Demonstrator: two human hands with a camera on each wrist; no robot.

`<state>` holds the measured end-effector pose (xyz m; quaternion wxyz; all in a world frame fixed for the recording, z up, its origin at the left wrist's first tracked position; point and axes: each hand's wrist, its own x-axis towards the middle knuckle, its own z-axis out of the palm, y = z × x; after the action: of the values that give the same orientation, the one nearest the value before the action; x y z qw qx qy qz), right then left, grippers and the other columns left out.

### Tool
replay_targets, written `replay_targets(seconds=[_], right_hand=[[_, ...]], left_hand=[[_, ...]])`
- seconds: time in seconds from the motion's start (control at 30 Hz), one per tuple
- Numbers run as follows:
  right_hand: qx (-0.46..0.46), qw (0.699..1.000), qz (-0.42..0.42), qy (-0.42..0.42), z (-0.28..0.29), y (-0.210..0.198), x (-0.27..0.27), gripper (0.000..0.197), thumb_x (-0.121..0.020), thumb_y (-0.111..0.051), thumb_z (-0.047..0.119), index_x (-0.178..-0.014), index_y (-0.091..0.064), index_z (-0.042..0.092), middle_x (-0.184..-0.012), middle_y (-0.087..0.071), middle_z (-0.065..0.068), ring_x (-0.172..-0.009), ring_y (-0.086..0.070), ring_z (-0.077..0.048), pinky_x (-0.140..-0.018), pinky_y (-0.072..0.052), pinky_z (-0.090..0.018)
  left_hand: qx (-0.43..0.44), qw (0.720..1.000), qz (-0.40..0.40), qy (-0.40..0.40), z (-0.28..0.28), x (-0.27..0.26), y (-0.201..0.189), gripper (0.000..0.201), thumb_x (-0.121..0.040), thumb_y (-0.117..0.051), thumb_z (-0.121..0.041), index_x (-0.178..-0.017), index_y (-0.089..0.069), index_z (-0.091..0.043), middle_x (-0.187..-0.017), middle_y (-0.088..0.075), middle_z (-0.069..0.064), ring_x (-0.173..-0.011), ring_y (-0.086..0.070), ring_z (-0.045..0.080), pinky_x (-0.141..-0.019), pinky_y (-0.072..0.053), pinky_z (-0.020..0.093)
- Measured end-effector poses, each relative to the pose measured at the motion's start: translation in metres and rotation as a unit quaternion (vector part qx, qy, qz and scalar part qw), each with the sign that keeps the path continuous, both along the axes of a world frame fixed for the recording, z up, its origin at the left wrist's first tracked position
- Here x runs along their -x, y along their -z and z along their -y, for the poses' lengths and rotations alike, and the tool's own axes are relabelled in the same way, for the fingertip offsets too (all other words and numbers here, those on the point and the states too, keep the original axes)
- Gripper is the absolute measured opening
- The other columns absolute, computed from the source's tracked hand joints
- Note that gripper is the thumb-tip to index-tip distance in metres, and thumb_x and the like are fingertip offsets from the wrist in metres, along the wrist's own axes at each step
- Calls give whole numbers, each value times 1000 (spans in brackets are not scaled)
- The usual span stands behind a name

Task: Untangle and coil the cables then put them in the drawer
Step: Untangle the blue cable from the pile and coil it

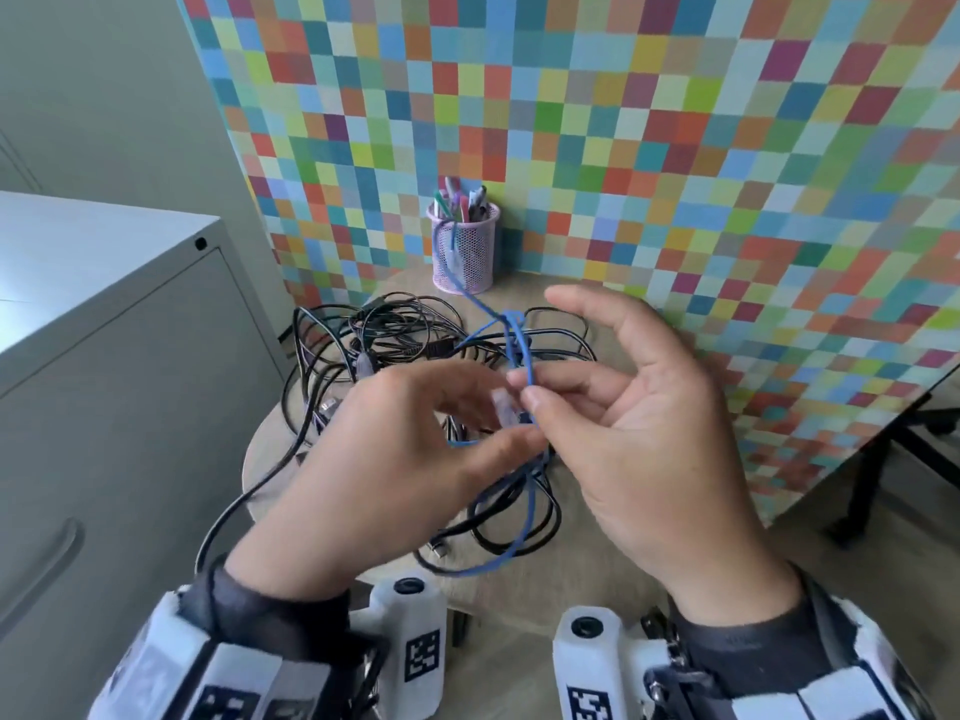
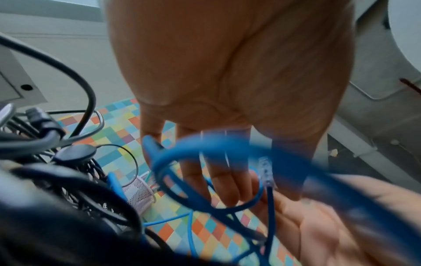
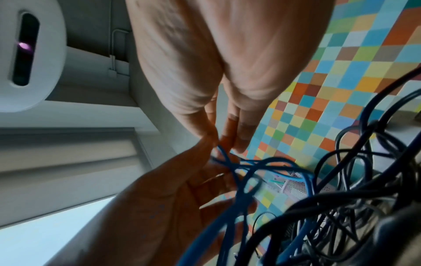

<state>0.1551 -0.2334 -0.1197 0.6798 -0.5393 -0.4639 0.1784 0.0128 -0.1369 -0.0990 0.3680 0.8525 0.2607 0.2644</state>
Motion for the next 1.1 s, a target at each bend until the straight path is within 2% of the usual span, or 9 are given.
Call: replay_targets(seconds=[0.23,0.33,0.43,0.53,0.67,0.73,0.83,1.03,1.1], right_hand=[[-26,998,53,33,1,-2,-5,38,-92,-71,-2,-115,-68,28,-105,-69,2,-103,-73,-19,-88,-58,-28],[-16,991,84,102,3,1,-19,34,-94,-71,4,-112,-68,33,-113,-71,10,-112,-67,-15,-91,-59,-31],[29,988,95,117,3,5,-31,40,-95,-71,11,-123,-66,39,-132,-63,17,-126,-57,-5,-97,-58,-33],[84,988,111,71,4,9,-35,57,-96,-70,15,-141,-54,46,-148,-49,28,-136,-48,4,-104,-53,-35],[106,987,123,-12,3,9,-25,67,-97,-68,8,-146,-50,49,-160,-32,28,-120,-65,-6,-94,-58,-30],[101,986,127,-22,1,9,-20,56,-96,-70,5,-139,-61,39,-151,-48,24,-107,-71,-8,-88,-58,-26],[107,982,153,39,0,9,-22,27,-91,-76,14,-112,-78,31,-105,-77,17,-90,-74,-5,-84,-60,-31],[42,980,138,134,11,1,-49,23,-98,-69,18,-87,-74,37,-75,-72,12,-58,-61,-6,-59,-48,-20],[27,979,125,159,13,1,-56,21,-102,-65,17,-87,-73,30,-73,-69,5,-54,-56,-7,-59,-45,-23]], left_hand=[[-14,998,52,-23,-6,-3,8,9,-93,-70,-30,-85,-68,-27,-80,-70,-14,-79,-68,3,-68,-46,17],[58,993,94,40,-12,3,8,5,-92,-65,-27,-92,-68,-22,-83,-69,0,-79,-64,27,-72,-49,39],[104,979,156,82,-19,10,7,4,-81,-64,-20,-82,-66,-17,-82,-64,18,-81,-59,39,-72,-43,38],[132,959,213,132,-22,15,4,10,-70,-55,-21,-71,-60,-12,-68,-61,4,-74,-57,35,-70,-45,32],[146,950,205,187,-22,19,5,5,-63,-50,-19,-63,-55,-18,-63,-54,-5,-65,-46,33,-61,-35,39],[151,950,196,190,-19,19,5,7,-68,-54,-19,-62,-56,-20,-63,-52,-2,-62,-42,30,-57,-32,41],[123,963,194,138,-18,17,8,27,-89,-58,-32,-66,-63,-18,-63,-52,2,-59,-45,20,-57,-35,32],[35,979,186,-73,-39,17,14,31,-107,-54,-33,-87,-73,-19,-65,-45,21,-61,-39,38,-55,-30,31],[31,969,204,-133,-48,16,20,31,-108,-53,-29,-86,-73,-20,-63,-51,14,-57,-41,26,-54,-33,27]])
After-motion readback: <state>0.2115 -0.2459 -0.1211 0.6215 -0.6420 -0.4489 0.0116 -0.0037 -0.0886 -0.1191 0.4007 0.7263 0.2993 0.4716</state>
